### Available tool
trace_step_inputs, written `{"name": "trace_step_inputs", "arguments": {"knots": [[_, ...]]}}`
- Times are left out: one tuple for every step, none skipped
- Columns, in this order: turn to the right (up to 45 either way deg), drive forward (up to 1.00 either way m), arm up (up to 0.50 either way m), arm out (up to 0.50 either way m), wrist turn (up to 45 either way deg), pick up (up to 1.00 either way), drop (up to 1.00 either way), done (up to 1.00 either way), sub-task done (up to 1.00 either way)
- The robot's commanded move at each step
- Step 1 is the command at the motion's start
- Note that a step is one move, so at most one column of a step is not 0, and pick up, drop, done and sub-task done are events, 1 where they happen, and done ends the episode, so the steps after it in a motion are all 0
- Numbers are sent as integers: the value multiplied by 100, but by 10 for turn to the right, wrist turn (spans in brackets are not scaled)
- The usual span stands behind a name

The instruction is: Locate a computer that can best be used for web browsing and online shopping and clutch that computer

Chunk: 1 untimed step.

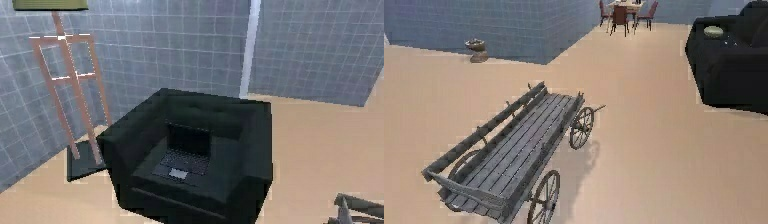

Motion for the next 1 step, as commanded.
{"name": "trace_step_inputs", "arguments": {"knots": [[-450,0,0,0,0,0,0,0,0]]}}
